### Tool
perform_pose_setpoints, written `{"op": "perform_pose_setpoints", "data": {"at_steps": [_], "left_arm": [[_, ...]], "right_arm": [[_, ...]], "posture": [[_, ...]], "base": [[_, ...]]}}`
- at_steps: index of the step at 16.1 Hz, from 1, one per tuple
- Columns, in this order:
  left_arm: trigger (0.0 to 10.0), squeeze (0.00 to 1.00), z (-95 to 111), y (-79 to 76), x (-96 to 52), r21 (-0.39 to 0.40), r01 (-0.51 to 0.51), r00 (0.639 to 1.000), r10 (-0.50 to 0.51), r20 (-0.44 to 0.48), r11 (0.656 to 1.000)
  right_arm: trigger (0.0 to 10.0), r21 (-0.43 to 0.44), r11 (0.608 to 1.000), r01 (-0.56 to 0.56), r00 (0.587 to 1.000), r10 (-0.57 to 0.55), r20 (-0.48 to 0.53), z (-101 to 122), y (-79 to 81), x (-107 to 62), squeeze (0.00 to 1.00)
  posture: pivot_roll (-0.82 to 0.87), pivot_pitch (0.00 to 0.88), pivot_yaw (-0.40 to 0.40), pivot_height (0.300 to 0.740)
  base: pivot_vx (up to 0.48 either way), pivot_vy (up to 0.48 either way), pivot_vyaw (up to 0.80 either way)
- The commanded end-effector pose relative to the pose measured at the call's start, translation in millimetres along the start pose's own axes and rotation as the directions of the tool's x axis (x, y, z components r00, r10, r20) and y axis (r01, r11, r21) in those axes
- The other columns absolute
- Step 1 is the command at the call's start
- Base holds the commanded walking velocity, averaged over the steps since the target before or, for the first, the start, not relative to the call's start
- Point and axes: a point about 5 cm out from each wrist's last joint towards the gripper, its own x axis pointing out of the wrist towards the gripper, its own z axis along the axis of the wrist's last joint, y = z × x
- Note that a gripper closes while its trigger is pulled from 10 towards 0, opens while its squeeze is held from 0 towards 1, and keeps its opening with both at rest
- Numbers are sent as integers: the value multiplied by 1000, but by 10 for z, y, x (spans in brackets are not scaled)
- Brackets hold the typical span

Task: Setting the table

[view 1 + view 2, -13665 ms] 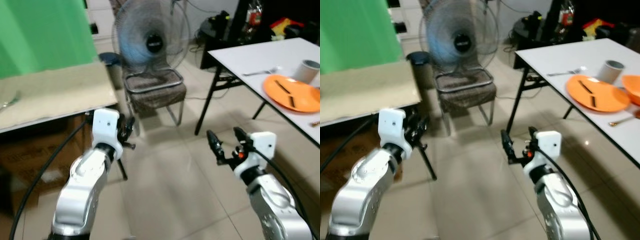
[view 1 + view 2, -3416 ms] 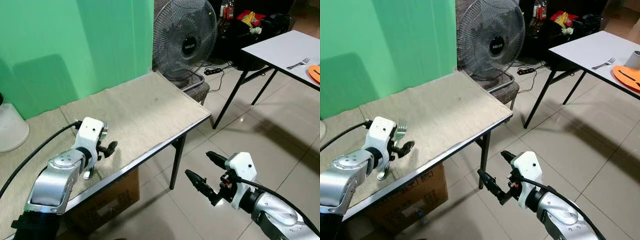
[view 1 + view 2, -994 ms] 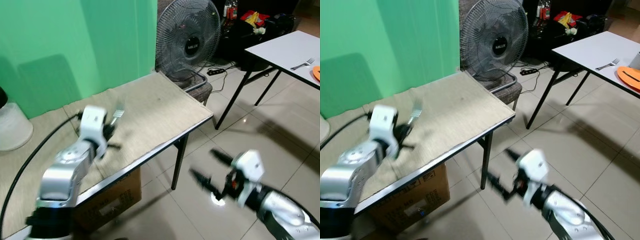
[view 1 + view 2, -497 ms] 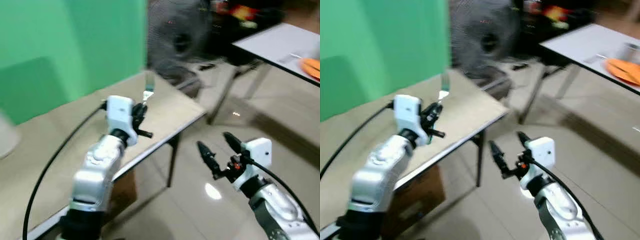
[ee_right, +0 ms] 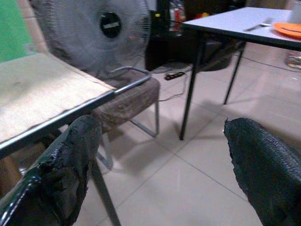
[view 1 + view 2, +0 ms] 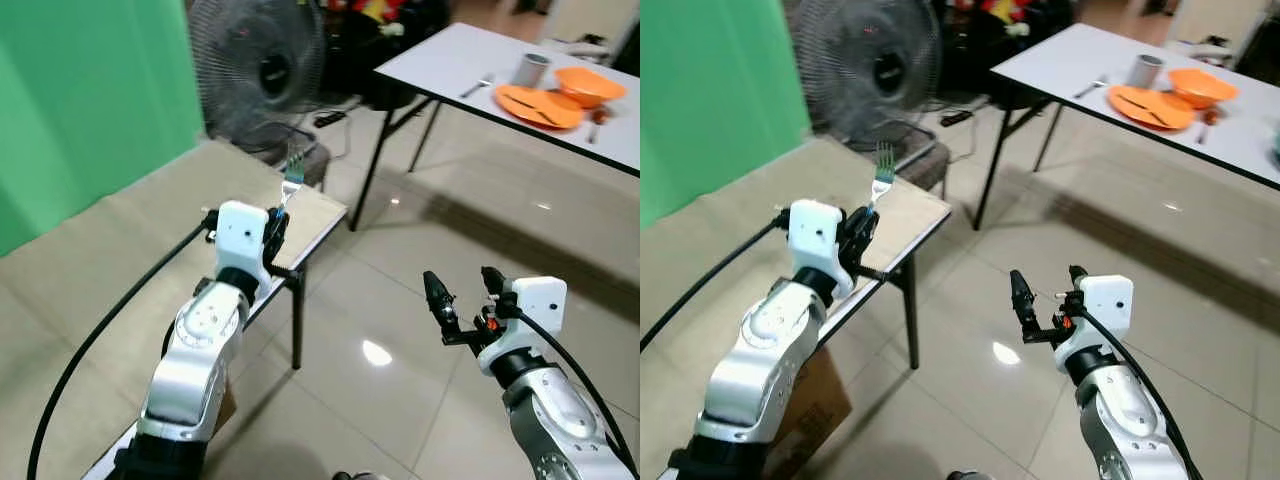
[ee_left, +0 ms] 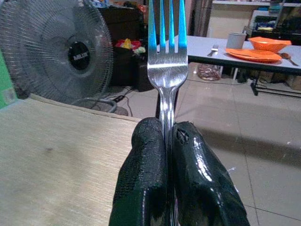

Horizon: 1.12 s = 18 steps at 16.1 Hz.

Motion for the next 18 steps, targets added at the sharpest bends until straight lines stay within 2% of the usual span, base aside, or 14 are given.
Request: {"op": "perform_pose_setpoints", "data": {"at_steps": [1, 7, 14, 18], "left_arm": [[10000, 0, 55, -19, 15, -2, -4, 1000, 4, 27, 1000], [10000, 0, 52, -49, 16, -17, 23, 999, -22, 38, 1000], [10000, 0, 66, -73, 0, -31, 63, 997, -61, 46, 998], [10000, 0, 69, -60, 2, -39, 70, 997, -68, 47, 997]], "right_arm": [[10000, -14, 999, 29, 1000, -29, 11, 13, -49, -20, 0], [10000, -22, 999, 23, 999, -23, 25, 35, -36, -16, 0], [10000, -5, 1000, 28, 999, -28, 38, 43, -46, -40, 0], [10000, -2, 999, 34, 998, -34, 45, 50, -55, -45, 0]], "posture": [[-14, 0, -55, 740], [-19, 0, -58, 740], [-18, 0, -54, 740], [-19, 0, -51, 740]], "base": [[0, 0, -788], [0, 0, -227], [0, 0, -800], [292, 0, -800]]}}
